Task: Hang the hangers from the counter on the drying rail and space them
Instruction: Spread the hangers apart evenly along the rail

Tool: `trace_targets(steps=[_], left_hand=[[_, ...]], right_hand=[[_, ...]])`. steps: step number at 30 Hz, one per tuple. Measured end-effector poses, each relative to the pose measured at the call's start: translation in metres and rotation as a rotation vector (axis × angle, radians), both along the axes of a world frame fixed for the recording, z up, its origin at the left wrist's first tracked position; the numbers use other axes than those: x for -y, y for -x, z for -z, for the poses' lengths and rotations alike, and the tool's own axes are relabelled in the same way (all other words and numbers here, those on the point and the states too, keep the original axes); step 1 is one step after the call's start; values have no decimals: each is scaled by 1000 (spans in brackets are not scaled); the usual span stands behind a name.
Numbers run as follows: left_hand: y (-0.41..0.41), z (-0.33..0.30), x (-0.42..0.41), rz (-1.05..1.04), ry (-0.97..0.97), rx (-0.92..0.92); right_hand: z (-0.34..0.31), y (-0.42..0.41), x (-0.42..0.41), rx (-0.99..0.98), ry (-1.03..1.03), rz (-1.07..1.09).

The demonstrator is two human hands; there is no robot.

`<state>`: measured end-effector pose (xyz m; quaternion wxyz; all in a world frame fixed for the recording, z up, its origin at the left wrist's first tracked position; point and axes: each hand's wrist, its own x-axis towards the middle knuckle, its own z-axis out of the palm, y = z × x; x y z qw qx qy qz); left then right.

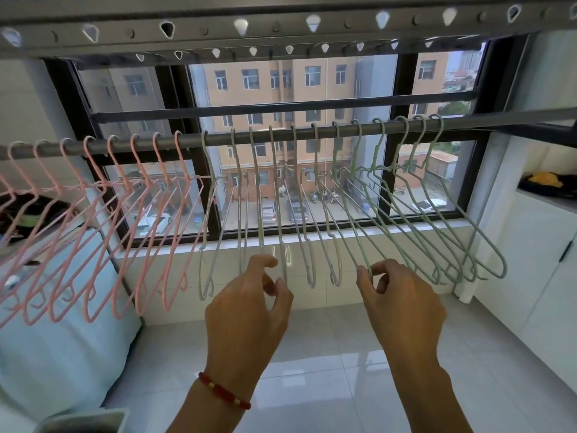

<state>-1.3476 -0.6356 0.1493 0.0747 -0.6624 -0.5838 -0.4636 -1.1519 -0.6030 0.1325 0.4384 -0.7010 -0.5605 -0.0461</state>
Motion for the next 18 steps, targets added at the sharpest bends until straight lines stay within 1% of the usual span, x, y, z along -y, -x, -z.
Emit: trace_targets(steps=[3,5,7,10,15,18], left_hand=[[-2,-1,-2,-2,-1,-6],[-5,-1,-3,-7,-1,-17],[-9,-2,-4,-8,2,-20],[-14,-3,-5,-5,5,-16],[-18,-2,-8,-15,17,-23],[-20,-3,-8,-20,20,-19]], right_hand=[[-4,-8,1,-34,-49,-2],[-8,-17,-1,-55,-102,24],[-8,-26,-3,-43,-106,62],[-3,-33,-7,8,-44,84],[4,-40,-13,146,145,117],[3,-44,-11,157,135,127]])
